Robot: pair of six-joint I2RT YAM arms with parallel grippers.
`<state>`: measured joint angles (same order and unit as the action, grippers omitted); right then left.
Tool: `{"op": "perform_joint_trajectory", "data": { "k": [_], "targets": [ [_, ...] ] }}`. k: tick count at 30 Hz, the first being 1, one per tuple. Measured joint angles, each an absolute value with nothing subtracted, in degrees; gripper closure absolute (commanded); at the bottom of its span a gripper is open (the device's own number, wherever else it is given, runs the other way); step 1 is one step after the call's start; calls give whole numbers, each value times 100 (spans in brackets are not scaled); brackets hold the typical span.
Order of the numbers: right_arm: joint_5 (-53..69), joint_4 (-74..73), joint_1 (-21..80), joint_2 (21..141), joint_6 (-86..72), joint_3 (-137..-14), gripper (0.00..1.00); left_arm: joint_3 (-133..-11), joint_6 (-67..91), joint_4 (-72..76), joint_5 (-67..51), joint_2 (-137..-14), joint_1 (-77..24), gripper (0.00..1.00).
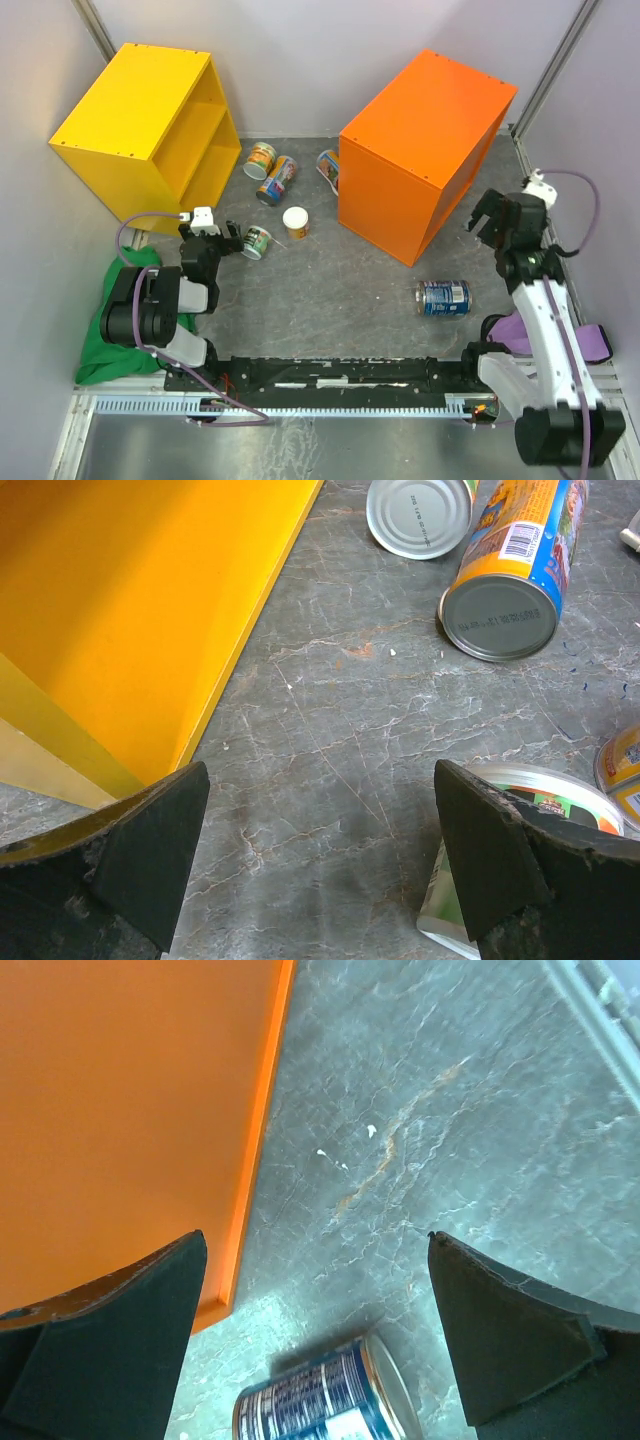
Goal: Place and organize the canned foods onto the counter
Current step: Adjust the canned food at the center of the board.
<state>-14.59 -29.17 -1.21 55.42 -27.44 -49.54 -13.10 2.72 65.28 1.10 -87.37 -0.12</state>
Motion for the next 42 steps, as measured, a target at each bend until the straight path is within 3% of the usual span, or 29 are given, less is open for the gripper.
{"op": "perform_joint_trajectory", "data": {
  "k": [7, 13, 15, 21, 33, 42],
  "targets": [
    [-1503, -3258, -123, 3581, -3288, -4952, 1, -1310, 272, 6528, 110, -8737, -12, 1],
    [-1247, -3074, -123, 2921, -4036, -4711, 4, -1308, 272, 6528, 110, -8737, -12, 1],
    [-1227, -3120, -123, 2906, -4217, -4663, 10, -1310, 272, 6525, 108, -8737, -12, 1],
    [-1319, -4058, -123, 3581, -4392, -5013, 14, -1308, 272, 6528, 108, -8737, -12, 1],
    [-1505, -6058, -91, 3603, -4458, -4849, 10, -1310, 272, 6525, 117, -8737, -12, 1],
    [-1310, -6512, 139, 3802, -4475, -4803, 9, -2235, 467, 4410, 266, -7585, -126, 1]
  ]
}}
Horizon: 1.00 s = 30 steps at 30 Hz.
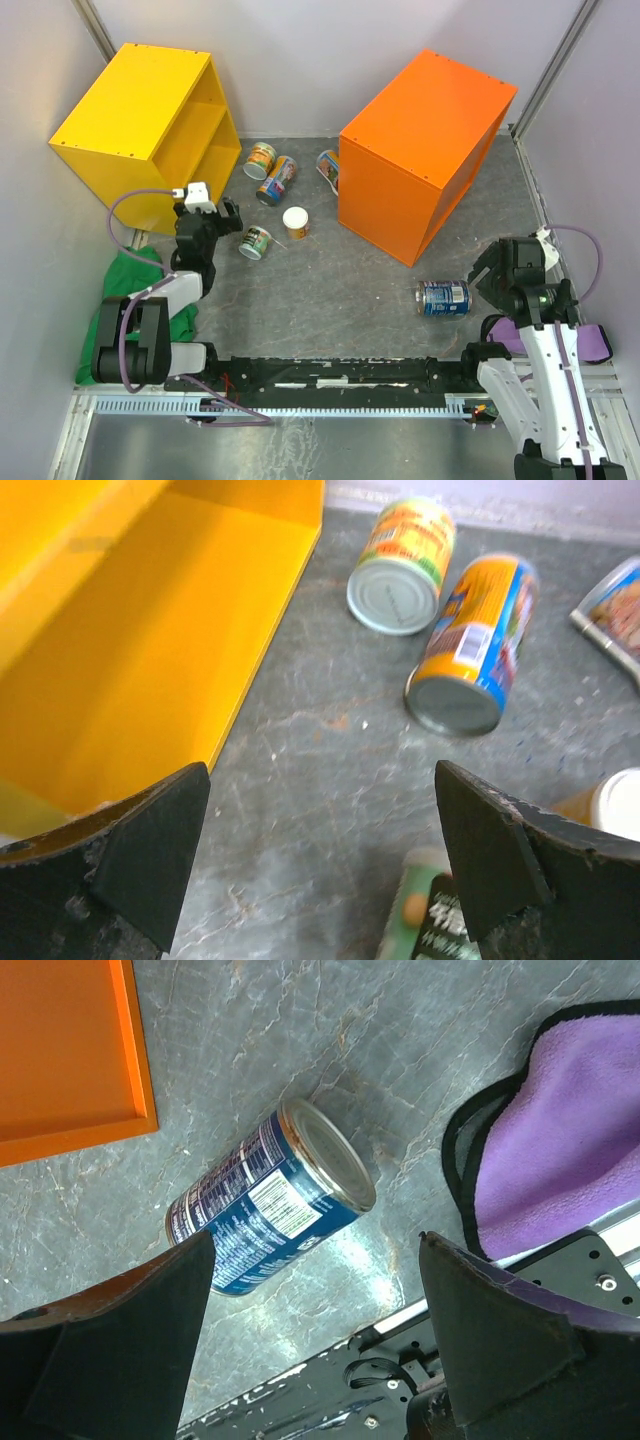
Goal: Place and organize the canned foods onto the counter
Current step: Adjust the canned food at the center of the board.
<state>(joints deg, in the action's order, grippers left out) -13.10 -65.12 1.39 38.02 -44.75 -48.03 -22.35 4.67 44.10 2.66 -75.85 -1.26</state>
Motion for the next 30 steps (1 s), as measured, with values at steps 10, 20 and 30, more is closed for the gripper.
{"op": "perform_joint_trajectory", "data": {
  "k": [10, 20, 30],
  "targets": [
    [-849, -6532, 403, 4119, -5433, -4786, 9, -3682, 1780, 2071, -130, -7032, -202, 1],
    [-893, -6427, 1514, 4504, -7253, -4491, 2, -3505, 3271, 2003, -1653, -6451, -314, 1],
    [-1474, -6016, 2880, 5660, -8630, -4482, 0, -3343, 3533, 1857, -2008, -6075, -1280, 1]
  ]
}}
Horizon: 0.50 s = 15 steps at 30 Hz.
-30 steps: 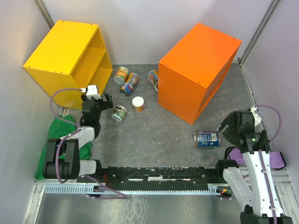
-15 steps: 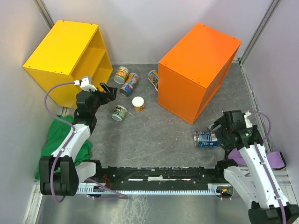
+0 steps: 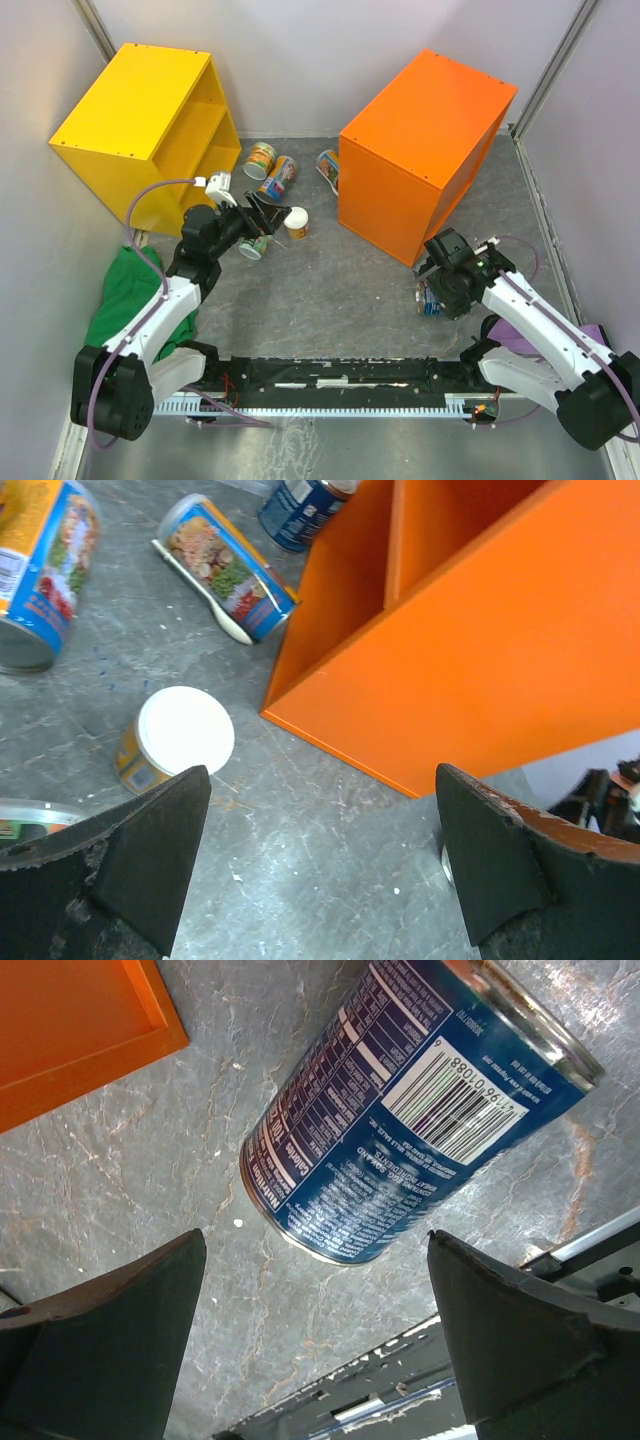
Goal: Place and organize the canned foods onto the counter
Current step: Adjust the canned food at the center of the board.
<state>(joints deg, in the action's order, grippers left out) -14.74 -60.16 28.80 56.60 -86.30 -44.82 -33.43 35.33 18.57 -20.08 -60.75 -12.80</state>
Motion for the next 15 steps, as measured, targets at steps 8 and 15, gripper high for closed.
{"op": "perform_joint_trajectory", "data": {
  "k": [8, 15],
  "targets": [
    [-1964, -6042, 2969, 5883, -9225, -4475, 0, -3247, 3529, 1739, -2010, -5437, -1656, 1],
    [-2171, -6093, 2980, 6097, -9625, -4405, 0, -3205, 3524, 1723, -2196, -5310, -1769, 1]
  ]
}}
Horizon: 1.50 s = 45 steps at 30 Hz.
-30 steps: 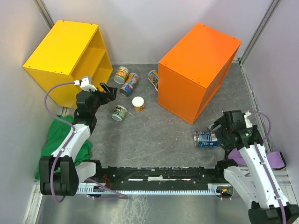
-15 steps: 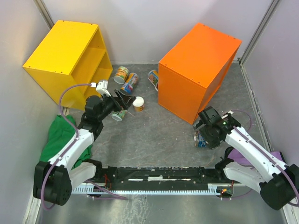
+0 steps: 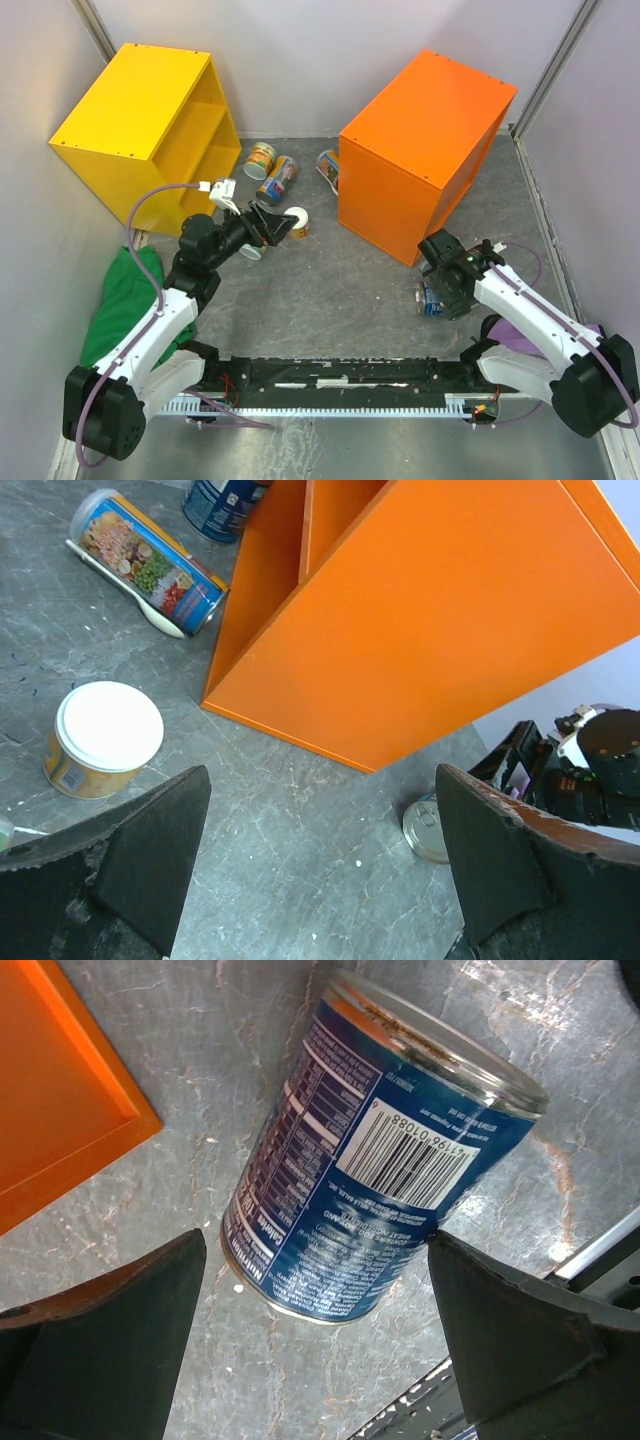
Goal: Place and organize the canned foods onto the counter
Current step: Adjust the canned food at the center of the board.
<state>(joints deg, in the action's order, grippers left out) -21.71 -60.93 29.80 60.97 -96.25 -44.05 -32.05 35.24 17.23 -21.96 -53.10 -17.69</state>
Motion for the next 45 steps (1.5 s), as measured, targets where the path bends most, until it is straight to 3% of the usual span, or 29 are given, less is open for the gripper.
{"op": "perform_joint_trajectory", "data": {
  "k": [11, 16, 22, 29, 34, 41, 45],
  "targets": [
    [-2318, -5896, 2989, 6578, -10103, -4222, 2, -3083, 3522, 1730, -2453, -5288, -1787, 1],
    [-2366, -5607, 2989, 6683, -10134, -4086, 14, -3083, 3522, 1730, -2521, -5304, -1787, 1],
    [-2329, -5048, 2989, 6683, -10167, -3822, 16, -3083, 3522, 1728, -2569, -5325, -1787, 1],
    [-2246, -4211, 2991, 6759, -10119, -3489, 56, -3083, 3522, 1726, -2571, -5319, -1804, 1],
    [-2189, -3988, 3249, 6497, -9998, -3273, 75, -3083, 3527, 1688, -2565, -5214, -1826, 1],
    [-2034, -4644, 4239, 6152, -9550, -3256, 99, -3072, 3535, 1649, -2493, -5009, -1881, 1],
    [-1959, -5017, 4869, 6121, -9161, -3339, 99, -3055, 3538, 1573, -2377, -4869, -1916, 1]
  ]
}}
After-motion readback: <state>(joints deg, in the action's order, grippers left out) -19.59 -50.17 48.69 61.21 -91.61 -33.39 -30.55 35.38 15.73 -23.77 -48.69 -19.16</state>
